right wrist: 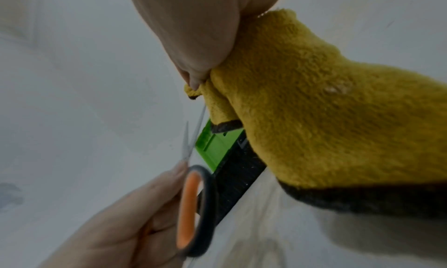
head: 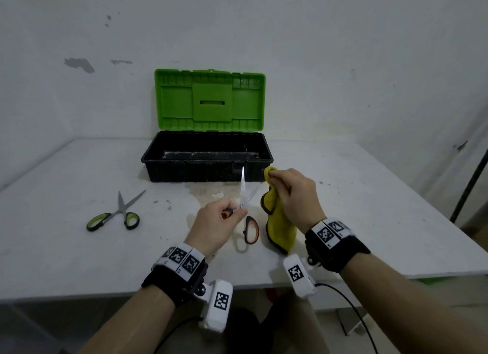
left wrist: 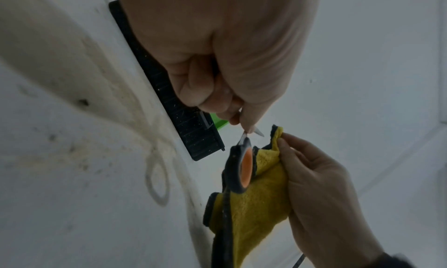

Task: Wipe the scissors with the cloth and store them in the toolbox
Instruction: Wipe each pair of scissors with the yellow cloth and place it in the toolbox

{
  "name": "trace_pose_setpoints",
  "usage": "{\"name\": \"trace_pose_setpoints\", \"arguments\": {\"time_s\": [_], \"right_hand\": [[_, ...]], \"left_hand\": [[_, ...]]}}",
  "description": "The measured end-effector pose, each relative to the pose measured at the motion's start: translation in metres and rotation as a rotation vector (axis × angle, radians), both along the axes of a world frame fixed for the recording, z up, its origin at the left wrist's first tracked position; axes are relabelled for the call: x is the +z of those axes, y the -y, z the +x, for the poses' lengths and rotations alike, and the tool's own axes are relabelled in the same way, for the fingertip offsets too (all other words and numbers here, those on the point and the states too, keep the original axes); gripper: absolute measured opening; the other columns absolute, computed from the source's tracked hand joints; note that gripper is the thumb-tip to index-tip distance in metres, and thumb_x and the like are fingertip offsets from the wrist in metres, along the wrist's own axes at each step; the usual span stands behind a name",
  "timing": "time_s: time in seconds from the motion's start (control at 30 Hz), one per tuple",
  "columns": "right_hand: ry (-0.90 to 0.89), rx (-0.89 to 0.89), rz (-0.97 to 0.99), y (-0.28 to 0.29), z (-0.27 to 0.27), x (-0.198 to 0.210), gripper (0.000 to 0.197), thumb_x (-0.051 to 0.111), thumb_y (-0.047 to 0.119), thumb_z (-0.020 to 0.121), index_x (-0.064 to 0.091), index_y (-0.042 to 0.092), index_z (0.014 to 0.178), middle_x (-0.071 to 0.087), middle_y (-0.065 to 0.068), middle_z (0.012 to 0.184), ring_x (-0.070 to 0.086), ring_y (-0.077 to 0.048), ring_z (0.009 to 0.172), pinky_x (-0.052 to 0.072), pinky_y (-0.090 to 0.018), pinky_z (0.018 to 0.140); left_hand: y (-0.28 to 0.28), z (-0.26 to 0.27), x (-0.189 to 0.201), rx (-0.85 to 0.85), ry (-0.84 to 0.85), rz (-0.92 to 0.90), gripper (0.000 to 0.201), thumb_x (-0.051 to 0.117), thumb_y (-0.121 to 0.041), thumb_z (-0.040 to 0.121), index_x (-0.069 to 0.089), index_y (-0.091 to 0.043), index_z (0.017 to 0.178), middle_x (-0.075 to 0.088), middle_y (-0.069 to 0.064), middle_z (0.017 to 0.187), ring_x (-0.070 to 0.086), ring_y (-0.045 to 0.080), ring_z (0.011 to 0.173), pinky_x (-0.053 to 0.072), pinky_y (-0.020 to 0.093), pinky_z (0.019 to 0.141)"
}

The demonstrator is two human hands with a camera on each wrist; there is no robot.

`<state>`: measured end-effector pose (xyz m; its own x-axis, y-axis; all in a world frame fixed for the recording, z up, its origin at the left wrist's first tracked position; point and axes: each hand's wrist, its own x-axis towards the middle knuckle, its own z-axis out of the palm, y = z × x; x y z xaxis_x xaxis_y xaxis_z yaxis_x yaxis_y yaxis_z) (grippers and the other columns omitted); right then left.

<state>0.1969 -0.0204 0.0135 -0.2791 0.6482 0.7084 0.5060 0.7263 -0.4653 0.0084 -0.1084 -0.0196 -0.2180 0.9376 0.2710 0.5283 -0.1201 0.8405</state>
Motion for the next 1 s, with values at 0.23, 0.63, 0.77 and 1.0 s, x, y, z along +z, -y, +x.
{"name": "trace_pose_setpoints", "arguments": {"time_s": [0.23, 0.63, 0.77, 1.0], "right_hand": [[0.194, 0.173, 0.012, 0.025, -0.006, -0.007, 0.018, 0.062, 0.018, 0.094, 0.071, 0.013, 0.109, 0.068, 0.001, 0.096, 0.061, -0.009, 0.085, 0.044, -0.013, 0.078], [0.128, -0.023, -0.186, 0.009, 0.009, 0.017, 0.017, 0.065, 0.025, 0.092, 0.065, 0.02, 0.108, 0.068, 0.008, 0.089, 0.061, -0.004, 0.08, 0.048, -0.013, 0.075], [0.192, 0.037, -0.24, 0.014, 0.006, 0.015, 0.031, 0.065, 0.028, 0.091, 0.058, 0.026, 0.12, 0.066, 0.009, 0.091, 0.059, -0.001, 0.081, 0.042, -0.006, 0.072], [0.301, 0.082, -0.216, 0.015, 0.0, 0.003, 0.02, 0.061, 0.028, 0.094, 0.074, 0.02, 0.107, 0.056, 0.009, 0.092, 0.053, -0.005, 0.084, 0.04, -0.014, 0.078]], "left_hand": [[-0.002, 0.004, 0.006, -0.009, 0.022, -0.013, 0.03, 0.068, -0.046, 0.088, 0.066, -0.019, 0.075, 0.056, -0.006, 0.063, 0.048, 0.004, 0.055, 0.038, 0.018, 0.056], [0.0, 0.002, 0.003, -0.049, 0.026, -0.07, 0.027, 0.07, -0.041, 0.088, 0.068, -0.018, 0.074, 0.054, -0.008, 0.059, 0.046, 0.003, 0.053, 0.039, 0.024, 0.058], [-0.003, 0.004, -0.002, -0.045, 0.036, -0.084, 0.027, 0.071, -0.042, 0.087, 0.068, -0.019, 0.073, 0.054, -0.009, 0.057, 0.046, 0.005, 0.052, 0.038, 0.024, 0.057], [0.0, 0.007, -0.002, -0.071, 0.005, -0.081, 0.026, 0.072, -0.043, 0.086, 0.067, -0.024, 0.07, 0.051, -0.012, 0.052, 0.045, 0.003, 0.049, 0.037, 0.022, 0.055]]}}
